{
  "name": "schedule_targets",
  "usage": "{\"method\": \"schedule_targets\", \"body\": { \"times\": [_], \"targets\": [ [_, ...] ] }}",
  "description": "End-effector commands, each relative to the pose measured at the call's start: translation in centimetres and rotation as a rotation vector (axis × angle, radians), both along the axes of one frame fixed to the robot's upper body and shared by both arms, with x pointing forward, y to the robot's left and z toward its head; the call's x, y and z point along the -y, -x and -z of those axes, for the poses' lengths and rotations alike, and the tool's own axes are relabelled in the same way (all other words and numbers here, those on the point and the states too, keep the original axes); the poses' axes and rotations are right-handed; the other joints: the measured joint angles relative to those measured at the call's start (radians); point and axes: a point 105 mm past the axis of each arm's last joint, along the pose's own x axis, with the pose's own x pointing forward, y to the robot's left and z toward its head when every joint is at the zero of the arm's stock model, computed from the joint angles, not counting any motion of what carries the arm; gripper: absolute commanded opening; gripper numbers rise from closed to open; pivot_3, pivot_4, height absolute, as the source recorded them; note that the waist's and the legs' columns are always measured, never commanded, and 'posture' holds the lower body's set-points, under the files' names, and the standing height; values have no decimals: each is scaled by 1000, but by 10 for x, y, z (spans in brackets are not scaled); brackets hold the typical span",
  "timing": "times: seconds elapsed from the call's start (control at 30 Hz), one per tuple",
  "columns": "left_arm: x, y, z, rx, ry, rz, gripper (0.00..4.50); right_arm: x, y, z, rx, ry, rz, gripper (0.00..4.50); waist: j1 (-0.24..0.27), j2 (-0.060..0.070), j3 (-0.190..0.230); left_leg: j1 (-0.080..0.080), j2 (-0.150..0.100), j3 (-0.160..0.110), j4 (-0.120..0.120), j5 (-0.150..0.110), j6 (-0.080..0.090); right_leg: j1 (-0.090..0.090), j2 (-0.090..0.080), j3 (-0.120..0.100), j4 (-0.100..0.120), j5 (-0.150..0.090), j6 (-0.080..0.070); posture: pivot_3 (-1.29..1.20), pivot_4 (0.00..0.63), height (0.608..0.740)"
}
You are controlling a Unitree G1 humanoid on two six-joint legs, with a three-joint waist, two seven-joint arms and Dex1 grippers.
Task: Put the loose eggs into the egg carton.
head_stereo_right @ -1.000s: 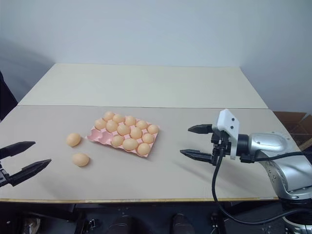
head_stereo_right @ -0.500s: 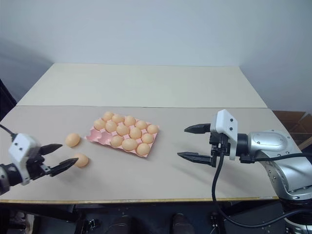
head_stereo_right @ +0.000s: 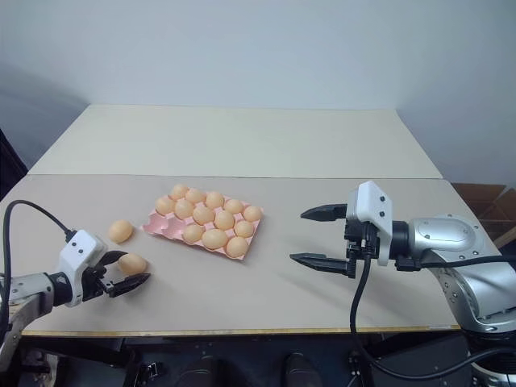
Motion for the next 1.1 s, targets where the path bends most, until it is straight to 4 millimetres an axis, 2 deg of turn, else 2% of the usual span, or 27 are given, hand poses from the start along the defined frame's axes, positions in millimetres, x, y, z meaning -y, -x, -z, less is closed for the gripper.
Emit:
{"method": "schedule_targets", "body": {
  "times": [0.03, 0.1, 0.13, 0.37, 0.53, 0.6, 0.73, 0.9, 1.03, 1.1],
  "targets": [
    [2, -4, -2, 16, -18, 20, 3235, 1, 4, -13, 65, -1, -6, 4500, 0, 0, 0, 0, 0, 0, 0, 0, 0, 0, 0, 0, 0, 0, 0, 0, 150, 740],
    [2, -6, -1, 18, -18, 15, 2604, 1, 4, -13, 66, -1, -6, 4500, 0, 0, 0, 0, 0, 0, 0, 0, 0, 0, 0, 0, 0, 0, 0, 0, 150, 740],
    [2, -7, -1, 19, -17, 15, 2439, 1, 4, -13, 67, 0, -6, 4500, 0, 0, 0, 0, 0, 0, 0, 0, 0, 0, 0, 0, 0, 0, 0, 0, 150, 740],
    [-3, -5, -16, 63, 24, -1, 2347, 1, 5, -13, 66, 4, -3, 4500, 0, 0, 0, 0, 0, 0, 0, 0, 0, 0, 0, 0, 0, 0, 0, 0, 150, 740],
    [3, 3, -44, 141, 85, 70, 2347, 0, 6, -12, 65, 5, -3, 4500, -2, 0, 0, -1, 0, 0, 0, 0, 0, -1, 0, 0, 0, 0, 0, 0, 150, 740],
    [9, -2, -56, 182, 116, 86, 2347, 0, 5, -12, 66, 5, -4, 4500, 3, 0, 0, -1, 0, 0, 0, 0, 0, 0, 0, -1, 0, 0, 0, 0, 150, 740],
    [24, -20, -66, 223, 132, 130, 2347, -3, 4, -12, 73, 2, -7, 4500, 11, 0, 0, 0, 0, -1, 0, 0, 0, 1, -1, -2, 0, 0, 0, 0, 150, 740],
    [48, -54, -60, 232, 148, 154, 2347, -4, 3, -12, 83, 1, -3, 4500, 12, 0, 0, 0, -1, -1, 0, 0, 0, 2, 0, 0, 0, 3, 5, 0, 150, 740],
    [59, -72, -53, 223, 119, 167, 2347, -3, 5, -12, 87, 3, 6, 4500, 3, 0, 0, -1, -1, -1, 0, 0, 1, 1, 1, 0, 0, 4, 7, 0, 150, 740],
    [59, -78, -47, 212, 97, 158, 2347, -4, 6, -13, 92, 1, 10, 4500, 1, 0, 0, -1, -1, -1, 0, 0, 1, 1, 1, 0, 0, 4, 7, 0, 150, 740]
  ]
}}
